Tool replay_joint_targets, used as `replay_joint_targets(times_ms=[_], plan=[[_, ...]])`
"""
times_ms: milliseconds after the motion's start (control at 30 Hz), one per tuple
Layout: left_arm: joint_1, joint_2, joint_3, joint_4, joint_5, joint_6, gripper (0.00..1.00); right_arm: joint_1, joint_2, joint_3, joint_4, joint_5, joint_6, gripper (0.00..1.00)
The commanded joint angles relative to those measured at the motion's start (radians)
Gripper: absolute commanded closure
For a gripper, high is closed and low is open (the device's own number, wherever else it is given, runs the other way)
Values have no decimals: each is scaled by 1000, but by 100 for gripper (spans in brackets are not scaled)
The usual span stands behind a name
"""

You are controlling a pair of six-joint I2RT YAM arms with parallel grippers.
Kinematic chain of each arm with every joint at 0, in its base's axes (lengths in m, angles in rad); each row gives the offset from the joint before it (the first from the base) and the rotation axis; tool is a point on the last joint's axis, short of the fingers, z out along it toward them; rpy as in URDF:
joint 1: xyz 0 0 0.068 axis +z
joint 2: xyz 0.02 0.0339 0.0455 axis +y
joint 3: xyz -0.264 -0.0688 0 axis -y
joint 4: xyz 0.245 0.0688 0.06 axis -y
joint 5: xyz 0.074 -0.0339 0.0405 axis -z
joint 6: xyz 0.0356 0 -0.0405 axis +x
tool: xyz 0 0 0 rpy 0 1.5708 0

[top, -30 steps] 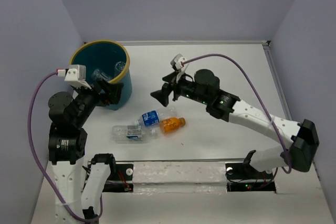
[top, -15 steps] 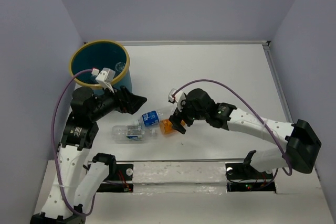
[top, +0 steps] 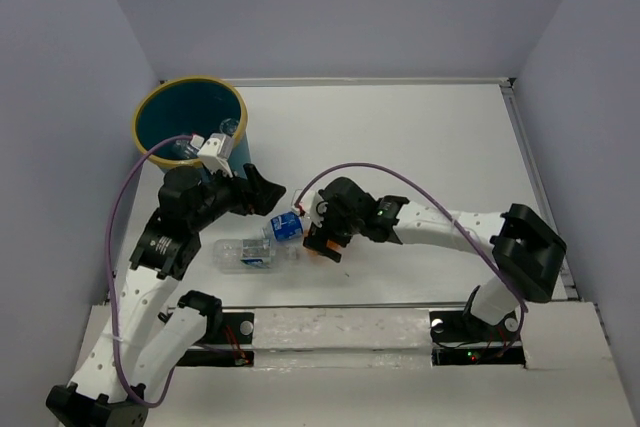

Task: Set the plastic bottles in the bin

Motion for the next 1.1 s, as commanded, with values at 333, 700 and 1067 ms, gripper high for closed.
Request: replay_joint_targets(times_ms=[333,700,1067], plan=[[-4,-43,-27,10,-68,10,1,38,63,-39,166,38,38,29],[-4,-111,100,22,-92,-28,1,38,-233,-67,157,27,138,57],[-4,-270,273,98,-309,-82,1,38,-129,325,522,38,212,59]])
